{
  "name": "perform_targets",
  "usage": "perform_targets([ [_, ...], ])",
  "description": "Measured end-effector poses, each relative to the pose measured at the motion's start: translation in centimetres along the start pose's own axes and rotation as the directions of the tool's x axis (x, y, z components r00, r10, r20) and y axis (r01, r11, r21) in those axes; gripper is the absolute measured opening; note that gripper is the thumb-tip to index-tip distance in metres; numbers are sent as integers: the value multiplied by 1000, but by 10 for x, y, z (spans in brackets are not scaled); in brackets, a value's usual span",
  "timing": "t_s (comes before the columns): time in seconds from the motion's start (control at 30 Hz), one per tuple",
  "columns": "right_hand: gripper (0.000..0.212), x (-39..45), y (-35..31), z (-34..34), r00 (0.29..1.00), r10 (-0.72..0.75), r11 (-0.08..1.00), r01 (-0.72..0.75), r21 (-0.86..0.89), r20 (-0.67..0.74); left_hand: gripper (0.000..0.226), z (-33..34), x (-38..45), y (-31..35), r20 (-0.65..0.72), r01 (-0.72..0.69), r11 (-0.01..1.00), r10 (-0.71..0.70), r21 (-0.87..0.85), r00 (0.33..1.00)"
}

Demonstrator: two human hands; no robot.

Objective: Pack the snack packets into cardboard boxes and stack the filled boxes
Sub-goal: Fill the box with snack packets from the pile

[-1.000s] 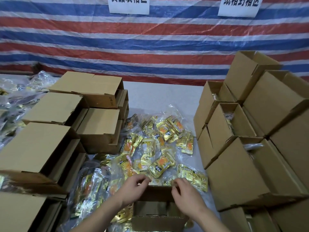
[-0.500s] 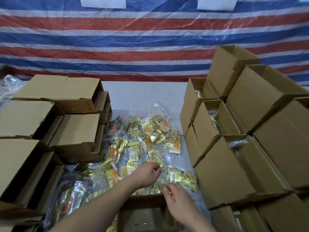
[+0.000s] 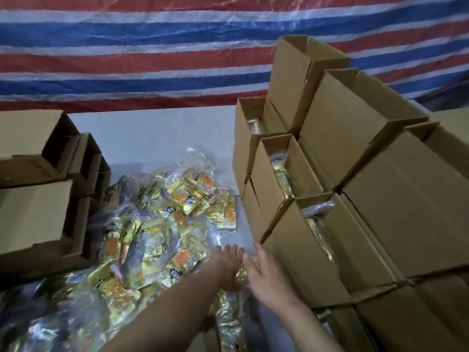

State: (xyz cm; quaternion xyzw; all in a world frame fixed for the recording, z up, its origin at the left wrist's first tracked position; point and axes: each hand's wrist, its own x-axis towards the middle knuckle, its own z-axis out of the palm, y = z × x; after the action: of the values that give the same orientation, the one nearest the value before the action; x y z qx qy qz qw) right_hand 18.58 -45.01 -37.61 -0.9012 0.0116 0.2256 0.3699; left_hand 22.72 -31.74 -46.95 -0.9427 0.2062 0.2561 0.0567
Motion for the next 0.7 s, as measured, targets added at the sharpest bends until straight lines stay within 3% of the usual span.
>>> perform_targets([
  [0.23,73,5,18,-4,994,104,993,-105,55,17,110,22,28,14,47,34,999,-35,25,998],
  [0.33,74,5,24,-9,991,128,989,-130,76,23,89,21,33,16,4,79,997,-79,14,997],
  [0.47,70,6,20,-14,991,131,984,-129,124,-3,72,12,28,1,6,127,964,-129,-232,992],
  [0.6,63,2,1,-19,995,89,983,-81,164,-44,52,-7,-1,-26,-47,160,776,-237,-609,970],
  [0.7,57,-5,-20,-21,995,62,968,-39,248,-82,69,-30,-36,-48,-96,153,534,-410,-832,907],
])
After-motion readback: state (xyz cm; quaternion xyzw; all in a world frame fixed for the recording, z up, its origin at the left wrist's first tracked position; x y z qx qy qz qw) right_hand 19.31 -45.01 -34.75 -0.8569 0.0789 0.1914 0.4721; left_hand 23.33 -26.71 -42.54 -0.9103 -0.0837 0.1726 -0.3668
